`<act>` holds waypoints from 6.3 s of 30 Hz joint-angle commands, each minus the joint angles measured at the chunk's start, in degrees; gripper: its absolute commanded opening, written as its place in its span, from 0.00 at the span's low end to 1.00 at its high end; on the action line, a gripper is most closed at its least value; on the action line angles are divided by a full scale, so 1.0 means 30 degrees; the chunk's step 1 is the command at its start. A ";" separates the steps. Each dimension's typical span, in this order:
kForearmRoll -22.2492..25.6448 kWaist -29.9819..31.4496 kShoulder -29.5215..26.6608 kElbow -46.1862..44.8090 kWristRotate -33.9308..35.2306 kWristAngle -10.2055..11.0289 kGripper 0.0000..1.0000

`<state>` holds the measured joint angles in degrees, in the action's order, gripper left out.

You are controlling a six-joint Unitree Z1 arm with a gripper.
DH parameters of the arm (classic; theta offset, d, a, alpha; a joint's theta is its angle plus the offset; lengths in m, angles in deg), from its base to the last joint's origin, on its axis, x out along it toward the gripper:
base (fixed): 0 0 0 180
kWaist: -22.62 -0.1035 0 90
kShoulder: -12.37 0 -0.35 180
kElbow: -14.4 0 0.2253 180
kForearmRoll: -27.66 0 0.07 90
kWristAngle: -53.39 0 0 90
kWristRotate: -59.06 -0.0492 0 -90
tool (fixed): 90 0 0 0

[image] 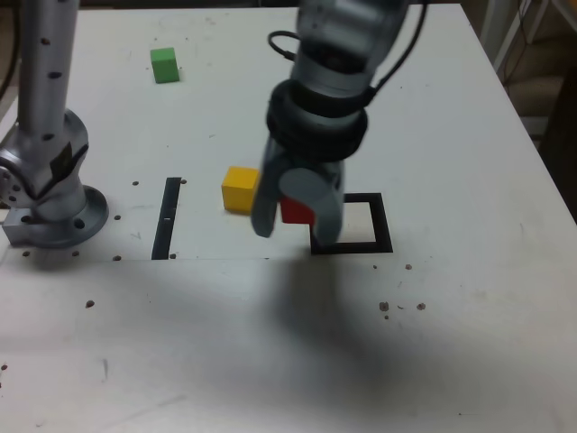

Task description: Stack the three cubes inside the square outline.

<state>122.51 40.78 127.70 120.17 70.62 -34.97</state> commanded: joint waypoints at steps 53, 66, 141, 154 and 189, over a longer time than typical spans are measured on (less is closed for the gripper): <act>-0.1573 -0.3227 0.3723 0.1598 -0.3244 0.0011 0.99; -0.2110 -0.3327 0.2270 0.0229 -0.3225 0.0128 0.99; -0.5358 -0.6495 -0.1959 -0.9521 -0.5413 0.2100 0.43; -0.5588 -0.6494 -0.2104 -0.9242 -0.5564 0.2126 0.30; 0.1108 -0.3291 -0.1315 0.0464 -0.4820 0.2258 0.31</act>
<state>124.87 30.63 122.93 120.44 56.07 -28.40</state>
